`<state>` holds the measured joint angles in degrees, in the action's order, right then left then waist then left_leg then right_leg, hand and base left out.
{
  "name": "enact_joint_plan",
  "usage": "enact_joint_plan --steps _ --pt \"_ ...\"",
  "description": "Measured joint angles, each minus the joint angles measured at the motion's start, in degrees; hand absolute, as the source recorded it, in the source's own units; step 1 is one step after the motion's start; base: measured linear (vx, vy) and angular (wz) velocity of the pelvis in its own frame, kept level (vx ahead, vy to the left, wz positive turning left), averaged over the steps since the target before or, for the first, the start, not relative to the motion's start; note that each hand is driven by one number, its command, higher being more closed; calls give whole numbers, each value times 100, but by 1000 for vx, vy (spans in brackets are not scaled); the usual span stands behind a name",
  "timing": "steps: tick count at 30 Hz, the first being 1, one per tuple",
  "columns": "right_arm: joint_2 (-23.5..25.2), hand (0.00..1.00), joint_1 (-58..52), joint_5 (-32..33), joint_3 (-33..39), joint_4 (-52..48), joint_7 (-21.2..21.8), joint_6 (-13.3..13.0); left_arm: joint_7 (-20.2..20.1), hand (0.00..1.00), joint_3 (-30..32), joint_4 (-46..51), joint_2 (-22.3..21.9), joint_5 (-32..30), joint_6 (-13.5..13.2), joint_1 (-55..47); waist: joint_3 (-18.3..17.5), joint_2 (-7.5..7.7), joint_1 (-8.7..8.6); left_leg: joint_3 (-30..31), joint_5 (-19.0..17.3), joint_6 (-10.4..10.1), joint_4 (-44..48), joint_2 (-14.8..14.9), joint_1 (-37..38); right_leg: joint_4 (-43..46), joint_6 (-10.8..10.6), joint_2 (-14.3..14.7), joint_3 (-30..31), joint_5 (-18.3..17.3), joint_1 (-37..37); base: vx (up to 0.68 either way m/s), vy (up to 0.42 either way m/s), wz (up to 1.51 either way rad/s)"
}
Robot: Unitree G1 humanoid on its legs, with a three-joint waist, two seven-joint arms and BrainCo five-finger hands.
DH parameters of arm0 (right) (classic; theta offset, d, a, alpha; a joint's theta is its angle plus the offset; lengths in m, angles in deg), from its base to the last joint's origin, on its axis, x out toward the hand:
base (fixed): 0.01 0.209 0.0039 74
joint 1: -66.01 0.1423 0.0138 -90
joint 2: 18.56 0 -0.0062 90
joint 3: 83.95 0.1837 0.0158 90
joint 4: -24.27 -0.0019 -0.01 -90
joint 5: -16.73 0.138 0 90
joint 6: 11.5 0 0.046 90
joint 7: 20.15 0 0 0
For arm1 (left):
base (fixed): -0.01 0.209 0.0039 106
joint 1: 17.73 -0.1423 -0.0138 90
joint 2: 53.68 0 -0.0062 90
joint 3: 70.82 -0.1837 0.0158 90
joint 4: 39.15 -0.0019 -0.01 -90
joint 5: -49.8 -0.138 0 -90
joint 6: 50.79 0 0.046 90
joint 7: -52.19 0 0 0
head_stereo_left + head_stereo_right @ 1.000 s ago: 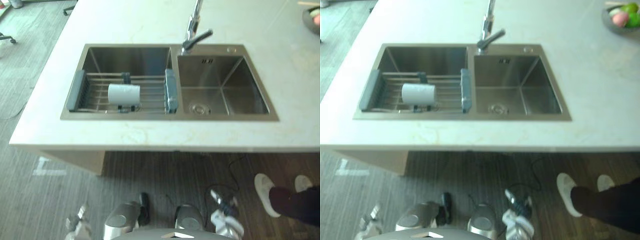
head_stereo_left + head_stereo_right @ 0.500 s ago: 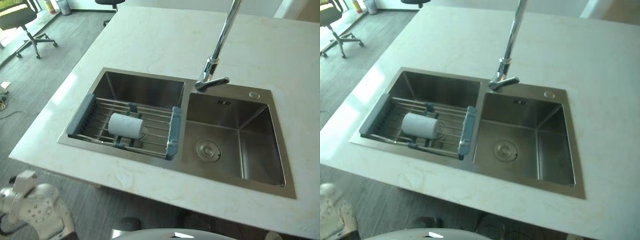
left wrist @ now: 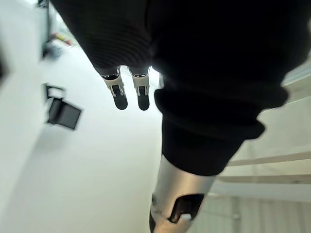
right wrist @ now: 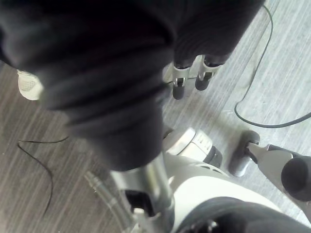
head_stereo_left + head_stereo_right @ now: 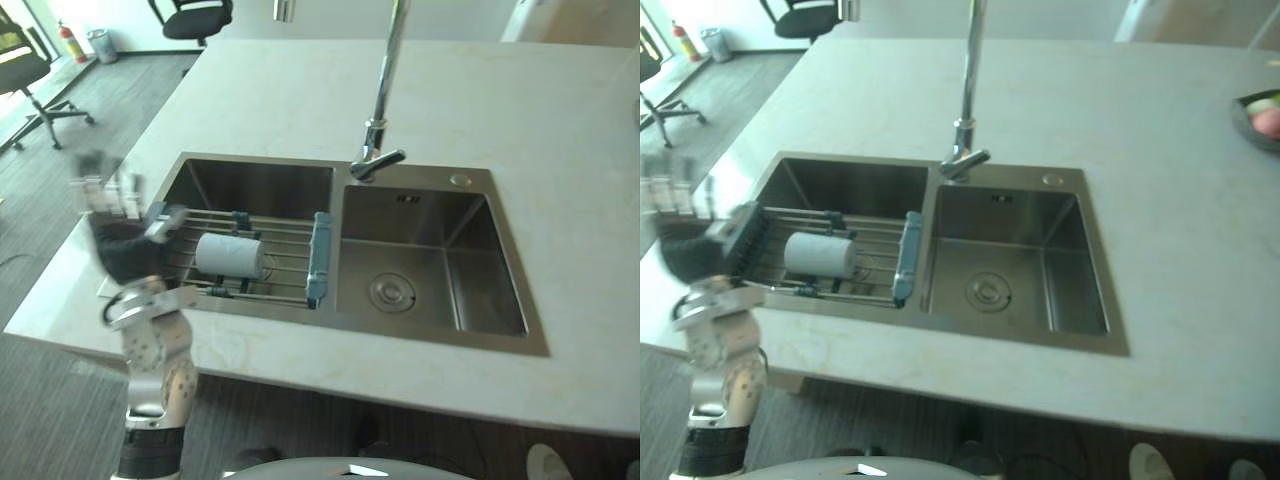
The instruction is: Walk over to the sink, pick up the cup, carry it to the dishwasher, place the cup inside the dishwasher, then close the dishwasher door
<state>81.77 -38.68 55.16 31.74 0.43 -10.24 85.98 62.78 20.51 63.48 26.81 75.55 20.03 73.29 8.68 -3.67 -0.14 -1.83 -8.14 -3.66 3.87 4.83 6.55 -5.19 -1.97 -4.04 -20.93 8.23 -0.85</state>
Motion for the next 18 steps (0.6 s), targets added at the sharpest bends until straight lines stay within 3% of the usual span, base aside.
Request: enact_joint_plan --steps 2,3,4,5,7,11,15,18 --pt "71 0 5 0 -14 -20 3 1 -128 0 -43 -193 101 -47 248 -14 34 99 -7 -159 -83 -3 34 3 15 0 18 7 61 39 16 -163 2 -41" --pt "111 0 8 2 -74 -31 0 14 -139 0 -95 -309 194 -318 439 -17 29 87 -33 -234 -89 17 27 37 11 0 14 27 119 34 55 -128 -30 -35" --pt "110 0 31 3 -87 -57 -5 13 -136 0 -191 -390 283 -827 542 -20 0 64 -69 -285 -87 30 -9 106 14 28 120 58 109 124 45 -58 -32 -20" --pt "111 0 25 4 -90 -70 -4 16 -136 0 -205 -410 299 -945 559 -19 -1 64 -87 -283 -86 29 -12 105 18 32 141 64 107 135 26 5 -40 -8" --pt "43 0 -26 1 -94 -218 -14 14 -110 0 -249 -451 426 -1604 777 -30 -14 -6 -133 -276 -70 -16 -50 95 11 1 118 127 119 42 72 28 -18 -10" --pt "-106 0 -84 -1 -105 -226 -14 1 80 0 -396 -708 842 -2764 1118 53 -107 -291 -232 -243 -18 -110 -111 234 -9 2 134 253 84 -31 114 80 -16 -1" --pt "-163 0 -16 23 -104 -233 -3 -10 351 0 -386 -778 1338 -3962 1160 270 -135 -332 -299 -133 49 -162 -140 277 11 3 156 297 -3 -51 81 85 16 9" --pt "-153 0 54 63 -99 -229 3 -16 572 0 -372 -765 1738 -4675 1093 361 -110 -245 -295 -128 52 -150 -197 251 70 2 141 293 -14 -44 47 35 49 3"
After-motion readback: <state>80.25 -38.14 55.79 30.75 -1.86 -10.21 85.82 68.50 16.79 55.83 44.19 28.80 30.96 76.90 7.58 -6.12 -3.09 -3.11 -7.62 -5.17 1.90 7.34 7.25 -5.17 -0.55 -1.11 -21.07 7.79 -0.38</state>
